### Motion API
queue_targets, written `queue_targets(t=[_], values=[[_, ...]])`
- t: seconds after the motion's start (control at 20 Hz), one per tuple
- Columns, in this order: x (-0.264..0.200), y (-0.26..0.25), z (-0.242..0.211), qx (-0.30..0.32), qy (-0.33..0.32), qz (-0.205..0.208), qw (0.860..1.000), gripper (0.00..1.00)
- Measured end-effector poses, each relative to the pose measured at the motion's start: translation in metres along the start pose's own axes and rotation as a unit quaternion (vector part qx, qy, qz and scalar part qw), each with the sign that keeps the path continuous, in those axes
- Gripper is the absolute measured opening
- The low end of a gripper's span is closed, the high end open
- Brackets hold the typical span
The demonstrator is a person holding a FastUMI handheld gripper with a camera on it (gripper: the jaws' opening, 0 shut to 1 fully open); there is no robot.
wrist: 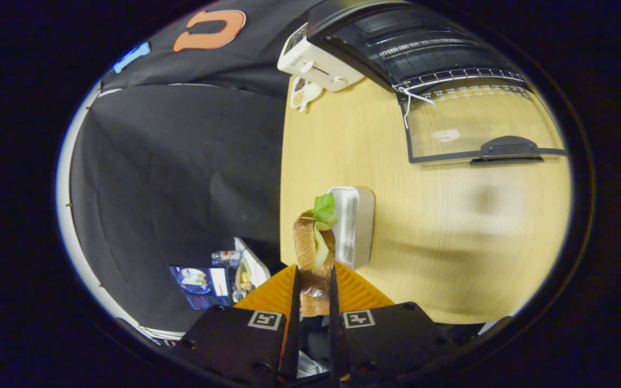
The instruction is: Open the toaster oven, put the food inside, and close the toaster oven door.
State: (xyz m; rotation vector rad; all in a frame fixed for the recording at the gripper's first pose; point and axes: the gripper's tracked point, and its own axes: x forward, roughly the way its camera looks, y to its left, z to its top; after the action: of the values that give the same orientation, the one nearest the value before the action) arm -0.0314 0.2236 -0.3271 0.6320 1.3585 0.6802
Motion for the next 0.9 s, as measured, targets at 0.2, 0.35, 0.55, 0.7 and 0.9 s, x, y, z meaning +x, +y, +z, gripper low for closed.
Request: queue_targets(t=[0.2,0.35,0.55,0.7,0.9], values=[[-0.062,0.015,0.012,-0.004,-0.054,0.033,0.998,0.28],[-0.112,0.007,0.03,0.001,-0.123,0.035,0.992,0.28],[-0.167,-0.034,0.055,0.042,-0.207,0.005,0.977,0.28],[-0.187,-0.065,0.076,0.085,-0.256,-0.003,0.963,0.28],[-0.197,-0.095,0.109,0.139,-0.303,0.009,0.943,0.28]])
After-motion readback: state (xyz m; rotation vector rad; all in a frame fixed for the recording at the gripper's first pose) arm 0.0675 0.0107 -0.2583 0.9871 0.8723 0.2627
